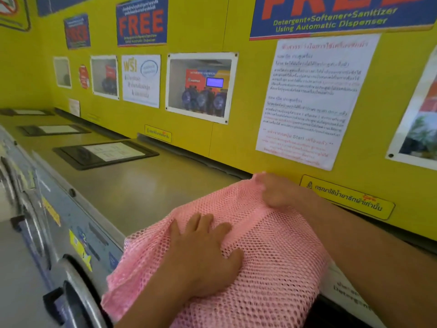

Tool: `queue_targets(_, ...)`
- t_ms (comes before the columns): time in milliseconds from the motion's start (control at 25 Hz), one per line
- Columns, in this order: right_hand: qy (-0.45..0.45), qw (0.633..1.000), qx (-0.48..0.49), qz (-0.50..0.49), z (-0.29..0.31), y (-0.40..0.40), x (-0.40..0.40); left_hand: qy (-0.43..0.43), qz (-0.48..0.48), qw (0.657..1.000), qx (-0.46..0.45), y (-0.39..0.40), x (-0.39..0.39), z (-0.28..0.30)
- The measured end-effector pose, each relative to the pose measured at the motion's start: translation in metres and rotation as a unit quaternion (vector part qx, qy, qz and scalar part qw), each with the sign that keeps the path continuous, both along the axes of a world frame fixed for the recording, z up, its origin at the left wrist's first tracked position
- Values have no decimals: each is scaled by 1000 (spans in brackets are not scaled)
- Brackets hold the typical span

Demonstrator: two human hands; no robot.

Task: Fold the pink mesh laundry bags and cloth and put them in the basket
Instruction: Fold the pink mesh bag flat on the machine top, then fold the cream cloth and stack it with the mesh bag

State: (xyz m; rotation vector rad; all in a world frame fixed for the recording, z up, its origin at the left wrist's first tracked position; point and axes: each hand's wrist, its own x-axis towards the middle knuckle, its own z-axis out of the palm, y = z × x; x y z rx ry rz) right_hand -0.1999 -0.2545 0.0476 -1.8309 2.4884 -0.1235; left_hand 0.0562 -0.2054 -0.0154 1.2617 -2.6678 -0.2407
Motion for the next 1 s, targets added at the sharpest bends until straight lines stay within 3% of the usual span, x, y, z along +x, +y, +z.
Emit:
queue_targets(240,-5,996,-90,-27,-3,1,28,-37,12,999,25,-5,-1,4)
queue_targets(320,-4,999,-51,-4,-14,9,31,-63,-23,996,57,-12,4,8)
queue_targets(440,5,993,116,1,-28,22,25,62,-25,995,78,-29,23,21)
queue_targets(480,1,992,128,2,-34,25,24,110,-9,992,63,-36,33,21)
queue_targets(760,-66,997,6,49,-35,57,29,58,66,994,-72,-69,90,6)
queue_targets(880,-75,993,-49,83,-17,96,21,152,44,977,-145,-55,73,28)
queue_targets(1000,-46,994,-34,98,10,156,10,258,-52,952,-157,-12,27,52)
